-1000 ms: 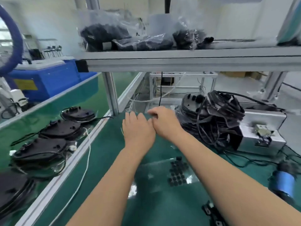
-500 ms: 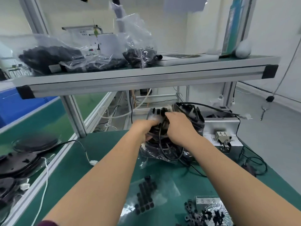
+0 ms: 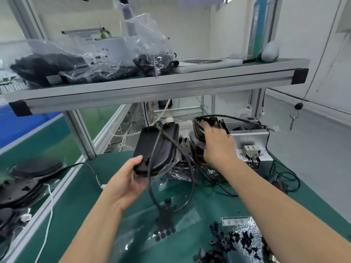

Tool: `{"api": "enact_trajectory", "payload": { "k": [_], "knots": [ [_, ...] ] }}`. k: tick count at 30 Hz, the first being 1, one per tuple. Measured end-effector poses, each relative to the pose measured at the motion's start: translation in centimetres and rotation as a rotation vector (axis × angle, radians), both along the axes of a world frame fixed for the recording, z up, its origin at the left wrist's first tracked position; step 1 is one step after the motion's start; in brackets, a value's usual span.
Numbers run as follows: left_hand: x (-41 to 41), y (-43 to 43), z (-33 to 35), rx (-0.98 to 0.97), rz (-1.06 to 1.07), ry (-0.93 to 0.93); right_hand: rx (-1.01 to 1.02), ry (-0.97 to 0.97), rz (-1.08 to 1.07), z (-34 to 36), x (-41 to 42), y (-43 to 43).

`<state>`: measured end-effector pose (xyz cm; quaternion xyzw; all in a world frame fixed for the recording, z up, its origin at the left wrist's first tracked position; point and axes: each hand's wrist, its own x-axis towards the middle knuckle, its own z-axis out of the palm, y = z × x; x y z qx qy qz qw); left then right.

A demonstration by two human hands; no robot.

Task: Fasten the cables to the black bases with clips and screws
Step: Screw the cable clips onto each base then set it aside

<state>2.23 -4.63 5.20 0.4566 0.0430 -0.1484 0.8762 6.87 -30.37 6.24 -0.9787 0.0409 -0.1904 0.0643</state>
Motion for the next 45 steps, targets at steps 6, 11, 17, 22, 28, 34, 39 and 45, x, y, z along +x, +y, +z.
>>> {"api": "enact_trajectory", "payload": {
  "k": [6, 11, 17, 22, 28, 34, 39, 45],
  "knots": [
    [-6.8, 6.1, -4.8, -0.003, 0.087, 0.09, -0.047, -0.044, -0.021, -0.2, 0.2, -0.8],
    [-10.6, 9.1, -7.1, 0.007, 0.146, 0.119, 0.043, -0.174, 0.046, -0.2, -1.7, 1.1],
    [-14.5, 9.5, -8.6, 0.193, 0.034, 0.112, 0.554, 0.162, 0.497, -2.4, -9.9, 11.1],
    [-16.9, 9.3, -8.6, 0.418, 0.015, 0.109, 0.418, 0.49, 0.43, -5.4, -14.9, 15.1],
    [-18.5, 10.7, -6.5, 0.935, -0.2, 0.195, 0.462, 0.556, 0.464, -3.7, -14.4, 16.0],
    [-16.5, 9.7, -1.8, 1.097, 0.275, -0.228, 1.625, 0.768, 0.517, 0.1, -14.7, 18.9],
    [-14.1, 10.3, 0.1, 0.853, 0.051, -0.179, 1.366, 0.817, 0.593, -0.3, -15.3, 21.2],
    [-10.8, 17.2, -2.5, 0.716, 0.253, 0.136, 0.913, 0.702, 0.61, -0.7, -12.5, 11.8]
  ]
}}
